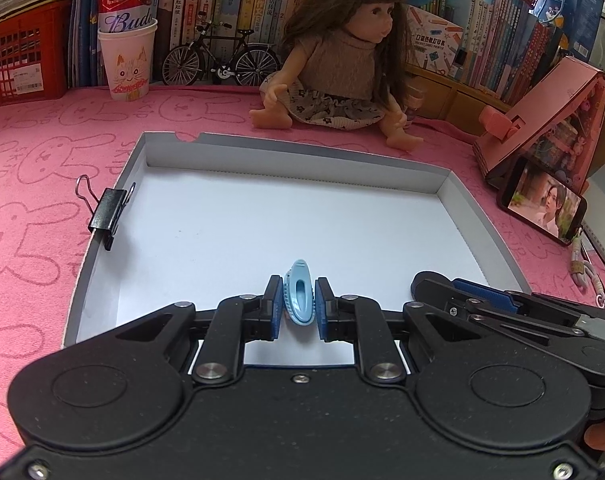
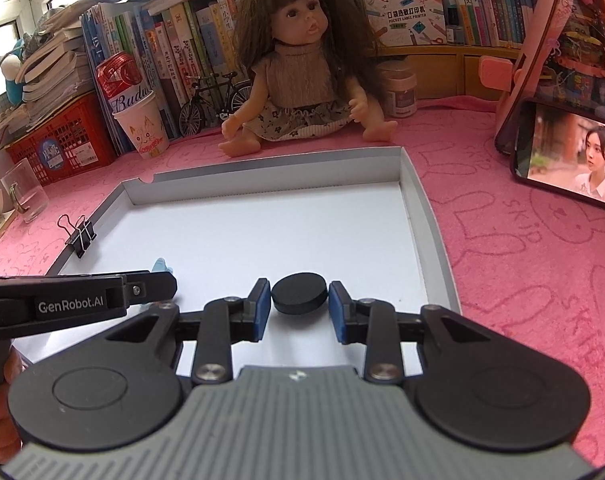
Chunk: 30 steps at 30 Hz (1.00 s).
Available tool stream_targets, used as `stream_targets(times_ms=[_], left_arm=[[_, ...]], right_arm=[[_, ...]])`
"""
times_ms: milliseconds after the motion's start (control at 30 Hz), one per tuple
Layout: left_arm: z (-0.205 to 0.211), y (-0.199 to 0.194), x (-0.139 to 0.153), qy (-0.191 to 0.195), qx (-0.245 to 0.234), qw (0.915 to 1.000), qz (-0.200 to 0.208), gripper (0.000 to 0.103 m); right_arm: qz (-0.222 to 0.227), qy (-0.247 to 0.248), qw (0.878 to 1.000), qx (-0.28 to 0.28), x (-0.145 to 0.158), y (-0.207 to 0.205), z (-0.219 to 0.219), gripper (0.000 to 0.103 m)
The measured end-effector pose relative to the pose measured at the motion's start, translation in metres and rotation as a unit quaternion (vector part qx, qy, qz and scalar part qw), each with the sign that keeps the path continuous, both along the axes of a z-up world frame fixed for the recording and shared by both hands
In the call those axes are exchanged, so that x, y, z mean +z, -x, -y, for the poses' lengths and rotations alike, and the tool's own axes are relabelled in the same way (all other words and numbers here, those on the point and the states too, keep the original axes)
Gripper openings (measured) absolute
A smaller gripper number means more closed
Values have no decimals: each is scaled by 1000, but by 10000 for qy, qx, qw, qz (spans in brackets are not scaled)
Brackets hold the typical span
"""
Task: Organize rigid objects
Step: 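Open the left gripper over the tray while the right gripper releases the lid into it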
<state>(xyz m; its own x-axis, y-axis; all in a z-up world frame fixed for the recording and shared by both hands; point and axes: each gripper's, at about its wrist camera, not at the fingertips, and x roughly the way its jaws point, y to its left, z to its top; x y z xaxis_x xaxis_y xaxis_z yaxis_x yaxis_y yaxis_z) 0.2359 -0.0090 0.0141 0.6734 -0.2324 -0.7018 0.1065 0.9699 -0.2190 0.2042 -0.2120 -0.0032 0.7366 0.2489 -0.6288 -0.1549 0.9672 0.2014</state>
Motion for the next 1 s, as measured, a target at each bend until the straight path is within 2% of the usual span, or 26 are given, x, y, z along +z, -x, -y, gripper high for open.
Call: stream_targets(times_ms=[100, 133, 267, 500, 633, 833, 1000], left_arm=[[-1, 1, 2, 34, -20, 10000, 10, 18], [-1, 2, 3, 31, -12, 10000, 24, 20], [-3, 7, 9, 53, 9, 9999, 152, 37], [-7, 21, 21, 81, -5, 9993, 359, 50], [-9, 32, 28, 52, -12, 9990, 452, 54], [-15, 51, 37, 94, -26, 9981, 616, 64], [-20, 70, 41, 116, -29, 9971, 751, 76]], right_arm=[[11, -39, 10000, -22, 1, 1, 0, 45], [15, -52, 10000, -34, 1, 1, 1, 55], [62, -53, 10000, -45, 5, 4, 3, 62], [196, 29, 9998, -79, 14, 14, 8, 72], [360, 73, 9993, -69, 22, 22, 9, 84], [484, 69, 9988, -55, 30, 35, 11, 88], [504, -5, 9987, -12, 33, 46, 15, 90]])
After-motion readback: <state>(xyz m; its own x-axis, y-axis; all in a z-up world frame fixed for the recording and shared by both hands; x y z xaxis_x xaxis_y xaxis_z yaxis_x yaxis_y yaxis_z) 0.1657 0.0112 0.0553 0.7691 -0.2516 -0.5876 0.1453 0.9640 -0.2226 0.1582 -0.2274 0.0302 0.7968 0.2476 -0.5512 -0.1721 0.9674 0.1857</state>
